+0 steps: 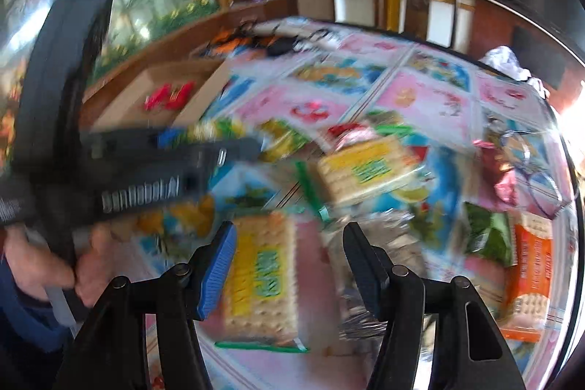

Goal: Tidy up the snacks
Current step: 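Carry the cracker pack and the peas pack over the cardboard box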

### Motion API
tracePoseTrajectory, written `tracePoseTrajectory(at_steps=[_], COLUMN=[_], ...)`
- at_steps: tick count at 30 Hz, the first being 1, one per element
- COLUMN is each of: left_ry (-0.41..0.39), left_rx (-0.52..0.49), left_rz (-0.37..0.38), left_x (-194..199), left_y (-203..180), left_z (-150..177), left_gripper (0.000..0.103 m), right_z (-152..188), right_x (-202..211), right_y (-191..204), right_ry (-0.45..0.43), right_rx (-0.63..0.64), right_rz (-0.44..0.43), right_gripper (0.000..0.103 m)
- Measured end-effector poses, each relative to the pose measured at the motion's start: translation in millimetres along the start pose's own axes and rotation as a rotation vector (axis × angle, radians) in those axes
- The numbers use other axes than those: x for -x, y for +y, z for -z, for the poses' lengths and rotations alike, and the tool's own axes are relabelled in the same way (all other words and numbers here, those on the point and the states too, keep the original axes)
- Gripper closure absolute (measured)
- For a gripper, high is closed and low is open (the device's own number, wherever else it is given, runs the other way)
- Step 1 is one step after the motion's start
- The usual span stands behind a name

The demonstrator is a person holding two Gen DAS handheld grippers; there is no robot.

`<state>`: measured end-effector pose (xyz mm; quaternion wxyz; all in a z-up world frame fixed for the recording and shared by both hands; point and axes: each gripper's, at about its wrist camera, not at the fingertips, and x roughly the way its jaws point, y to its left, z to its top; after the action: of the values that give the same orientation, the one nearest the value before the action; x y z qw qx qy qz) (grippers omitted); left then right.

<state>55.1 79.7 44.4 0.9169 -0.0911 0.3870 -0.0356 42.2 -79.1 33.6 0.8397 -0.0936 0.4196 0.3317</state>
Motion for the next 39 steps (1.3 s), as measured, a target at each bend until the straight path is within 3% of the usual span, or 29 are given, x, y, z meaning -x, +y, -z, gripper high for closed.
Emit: tracePoseTrajectory(at_steps=[7,8,13,22,29,39], left_ry=[-0.012,-0.013,-0.017,-0.065,-0.089,-0.084], left_rx=[0.011,0.009,0.009,0.02,0.073,0.193], left_rz=[-0.003,-0.002,0.001,-0.001,-0.029,-0.103], left_x=[3.5,3.5,4.7,22.2,38.6,44.6], left_y=[4.8,4.5,4.2,19.0,57.2,127.5], left_z=[-3.5,-3.7,-4.2,-12.5,-21.0,-28.2], left_gripper=[0.061,0.061,0.061,0.061,0.061,0.061], right_z=[12.1,13.6,11.9,-3.4,-13.7,-37.2], right_x=[-30.9,-31.2,-26.0,-2.6,11.8,-4.3], right_y=[22.9,26.6,21.0,3.7,10.1,48.5], right_ry=[0.122,0.114,0.083,-0.069,-0.188,-0.2], right_rx=[0.086,0.114,0.079,-0.077,-0.137,-0.234], right_rz=[0.014,0.037,0.041,0.006,-0.081,-0.279], right_gripper=[0.041,0.052,0.053,0.053,0.053,0.052])
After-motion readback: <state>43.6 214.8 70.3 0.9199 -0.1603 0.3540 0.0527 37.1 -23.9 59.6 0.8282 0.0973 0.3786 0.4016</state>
